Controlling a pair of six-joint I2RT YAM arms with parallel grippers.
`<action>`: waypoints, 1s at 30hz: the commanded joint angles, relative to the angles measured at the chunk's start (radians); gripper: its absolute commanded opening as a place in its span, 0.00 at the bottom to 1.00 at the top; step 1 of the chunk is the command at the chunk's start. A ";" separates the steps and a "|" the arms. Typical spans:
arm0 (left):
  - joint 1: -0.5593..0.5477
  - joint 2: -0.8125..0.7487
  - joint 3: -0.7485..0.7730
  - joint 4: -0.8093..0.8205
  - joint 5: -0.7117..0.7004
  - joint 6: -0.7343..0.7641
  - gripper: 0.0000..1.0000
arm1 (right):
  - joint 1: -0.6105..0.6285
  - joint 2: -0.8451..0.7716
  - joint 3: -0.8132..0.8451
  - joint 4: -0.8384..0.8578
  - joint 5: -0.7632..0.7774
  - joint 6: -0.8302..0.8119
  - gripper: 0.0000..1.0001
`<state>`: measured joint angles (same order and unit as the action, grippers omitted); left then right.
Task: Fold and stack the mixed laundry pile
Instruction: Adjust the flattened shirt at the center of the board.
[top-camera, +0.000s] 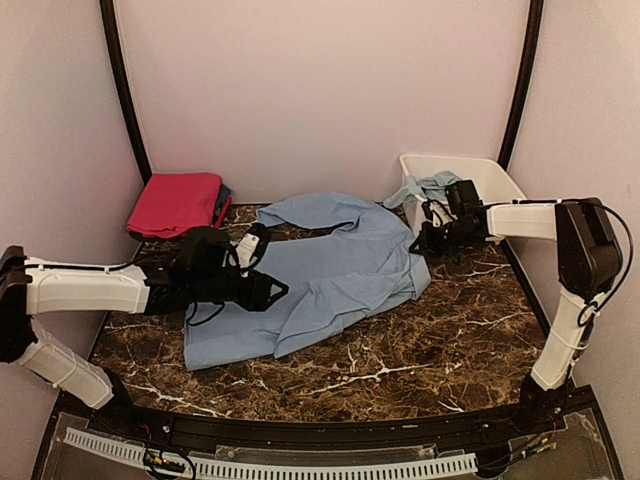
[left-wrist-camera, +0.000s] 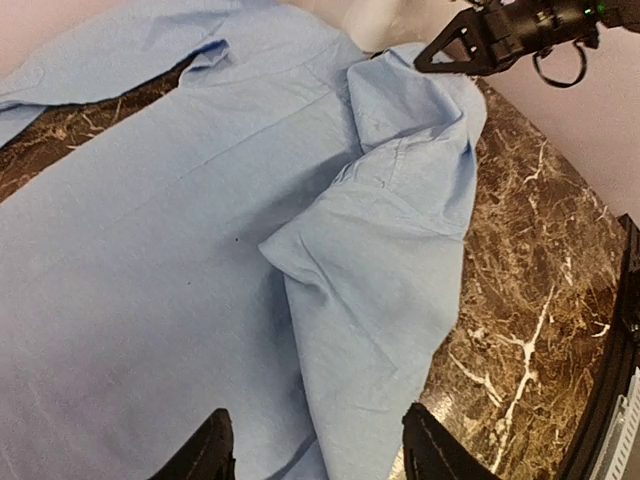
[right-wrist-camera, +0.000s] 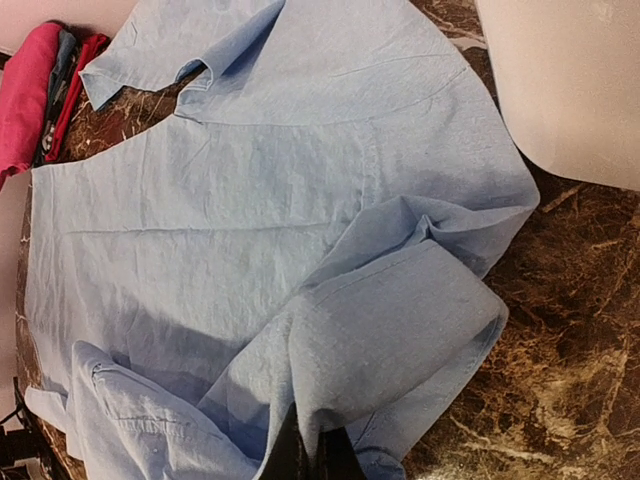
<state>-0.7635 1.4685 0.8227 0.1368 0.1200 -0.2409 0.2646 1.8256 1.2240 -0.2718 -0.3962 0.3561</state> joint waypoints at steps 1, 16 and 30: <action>-0.056 -0.234 -0.158 0.007 -0.050 -0.065 0.58 | -0.005 0.023 0.045 0.036 0.037 0.002 0.00; -0.190 -0.036 -0.271 0.065 -0.079 -0.204 0.52 | -0.005 -0.001 0.058 0.012 0.041 -0.008 0.00; -0.201 -0.034 -0.205 0.059 -0.180 -0.167 0.05 | -0.005 -0.022 0.046 -0.002 0.052 -0.022 0.00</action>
<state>-0.9627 1.5211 0.5919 0.2119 0.0040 -0.4404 0.2646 1.8381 1.2507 -0.2928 -0.3687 0.3462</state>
